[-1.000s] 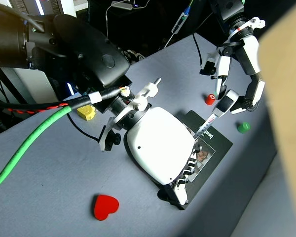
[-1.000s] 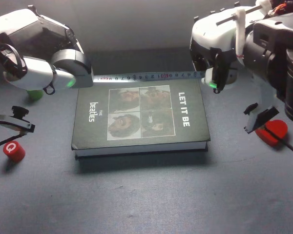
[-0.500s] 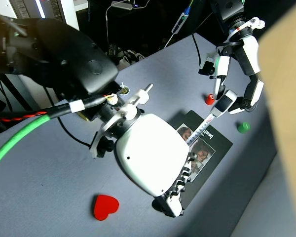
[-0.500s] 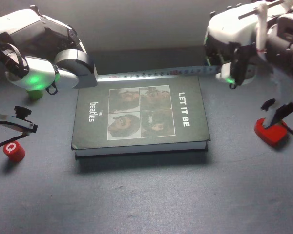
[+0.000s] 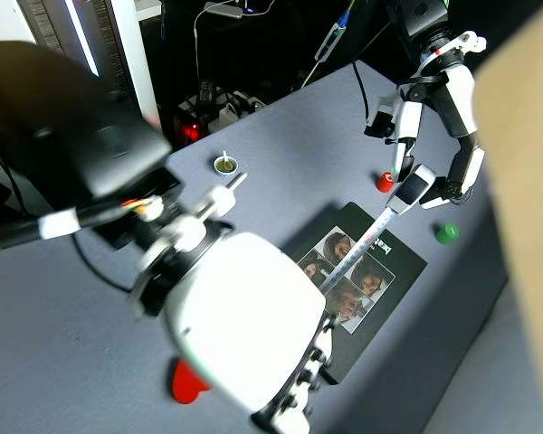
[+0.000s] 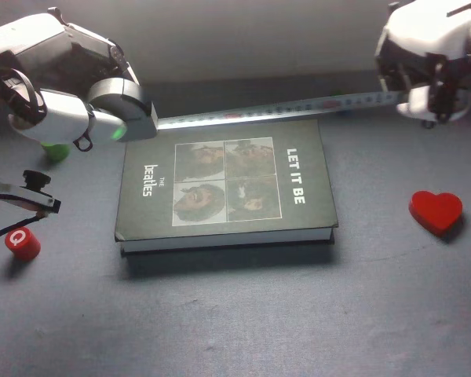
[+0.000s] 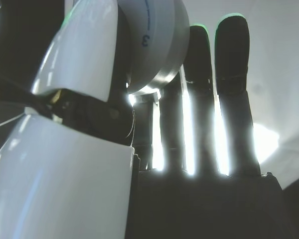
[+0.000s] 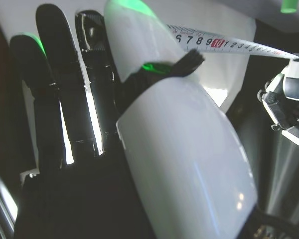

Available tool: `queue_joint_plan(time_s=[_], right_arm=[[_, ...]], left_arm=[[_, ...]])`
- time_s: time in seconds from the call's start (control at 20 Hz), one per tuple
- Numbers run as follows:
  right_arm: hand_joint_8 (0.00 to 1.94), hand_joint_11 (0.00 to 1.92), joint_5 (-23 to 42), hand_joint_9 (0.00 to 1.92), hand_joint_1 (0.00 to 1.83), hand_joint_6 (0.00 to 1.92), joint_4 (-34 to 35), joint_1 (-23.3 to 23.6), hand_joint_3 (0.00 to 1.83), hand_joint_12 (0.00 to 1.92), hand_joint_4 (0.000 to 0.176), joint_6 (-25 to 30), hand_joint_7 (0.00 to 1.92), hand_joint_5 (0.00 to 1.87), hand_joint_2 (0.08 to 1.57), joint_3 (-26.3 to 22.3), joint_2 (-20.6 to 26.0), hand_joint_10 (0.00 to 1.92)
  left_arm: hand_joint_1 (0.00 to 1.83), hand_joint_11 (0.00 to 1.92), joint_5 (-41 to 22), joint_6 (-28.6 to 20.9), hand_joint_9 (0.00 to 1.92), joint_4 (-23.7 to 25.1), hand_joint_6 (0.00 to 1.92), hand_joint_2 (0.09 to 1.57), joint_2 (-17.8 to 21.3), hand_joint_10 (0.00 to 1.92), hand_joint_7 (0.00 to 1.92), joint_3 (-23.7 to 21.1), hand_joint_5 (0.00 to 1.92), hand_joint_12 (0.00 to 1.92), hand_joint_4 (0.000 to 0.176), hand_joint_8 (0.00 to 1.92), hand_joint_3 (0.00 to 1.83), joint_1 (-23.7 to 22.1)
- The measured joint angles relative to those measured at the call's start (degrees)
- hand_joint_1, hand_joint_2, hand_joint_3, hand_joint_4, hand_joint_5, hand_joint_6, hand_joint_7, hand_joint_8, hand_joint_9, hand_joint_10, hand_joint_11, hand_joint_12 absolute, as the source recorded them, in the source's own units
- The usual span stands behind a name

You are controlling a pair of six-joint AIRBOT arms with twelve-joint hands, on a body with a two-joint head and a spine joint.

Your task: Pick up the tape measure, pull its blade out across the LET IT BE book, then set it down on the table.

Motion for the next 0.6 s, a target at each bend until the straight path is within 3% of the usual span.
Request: queue_joint_plan(time_s=[0.6], right_arm=[[1.18,0.57,-4.55,0.81,1.18,1.24,-0.24,-0.33,0.00,1.41,0.000,-2.99,0.91,0.77,1.19,-0.11,6.08,0.88]], left_arm=[[1.36,0.72,0.02,0.00,0.79,0.02,1.08,1.17,0.00,1.42,0.86,0.00,0.82,1.35,0.000,1.22,0.00,0.00]])
